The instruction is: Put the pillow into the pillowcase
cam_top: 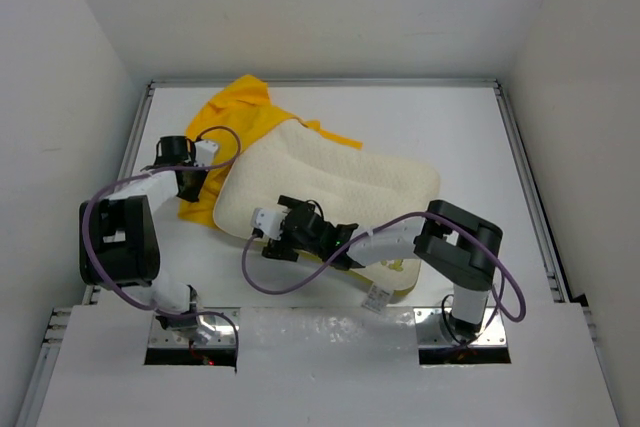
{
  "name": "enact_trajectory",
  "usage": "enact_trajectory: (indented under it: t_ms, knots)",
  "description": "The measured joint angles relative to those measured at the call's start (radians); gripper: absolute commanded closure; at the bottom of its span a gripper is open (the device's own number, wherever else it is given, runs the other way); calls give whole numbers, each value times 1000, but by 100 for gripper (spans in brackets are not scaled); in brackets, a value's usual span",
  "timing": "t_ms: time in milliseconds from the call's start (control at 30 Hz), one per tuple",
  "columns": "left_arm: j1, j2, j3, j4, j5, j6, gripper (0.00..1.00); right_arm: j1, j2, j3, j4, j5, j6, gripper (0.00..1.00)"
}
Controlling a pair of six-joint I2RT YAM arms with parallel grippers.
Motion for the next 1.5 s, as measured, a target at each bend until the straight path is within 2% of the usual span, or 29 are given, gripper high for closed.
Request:
enact_trajectory:
  t_ms: [133, 167, 233, 267, 333, 633, 767, 1000, 1133, 1367, 1500]
  knots:
    - [0, -21, 0, -8, 3, -6, 77, 2, 31, 19, 15, 25, -6, 21]
    - [0, -35, 0, -13, 4, -7, 78, 2, 39, 25, 15, 31, -6, 34]
    - [0, -71, 0, -16, 4, -10, 91, 2, 50, 36, 17, 43, -9, 52]
    - [0, -90, 0, -14, 3, -13, 100, 2, 55, 42, 18, 50, -8, 80]
    - [0, -118, 0, -12, 1, -18, 100, 2, 64, 52, 23, 71, -13, 99]
    - [0, -206, 26, -120, 60, -24, 99, -3, 82, 119, -7, 108, 43, 100]
    - [-2, -272, 62, -192, 113, -23, 100, -33, 76, 182, -44, 82, 147, 100]
    - [-49, -357, 107, -278, 191, 31, 100, -140, 107, 412, -84, 41, 358, 100]
    - [-74, -370, 112, -291, 187, 61, 100, -196, 115, 434, -96, 11, 459, 100]
    - [-88, -370, 172, -389, 272, 105, 100, -211, 250, 591, -168, 25, 548, 100]
    - [-179, -369, 193, -400, 306, 118, 100, -216, 317, 656, -180, 80, 669, 100]
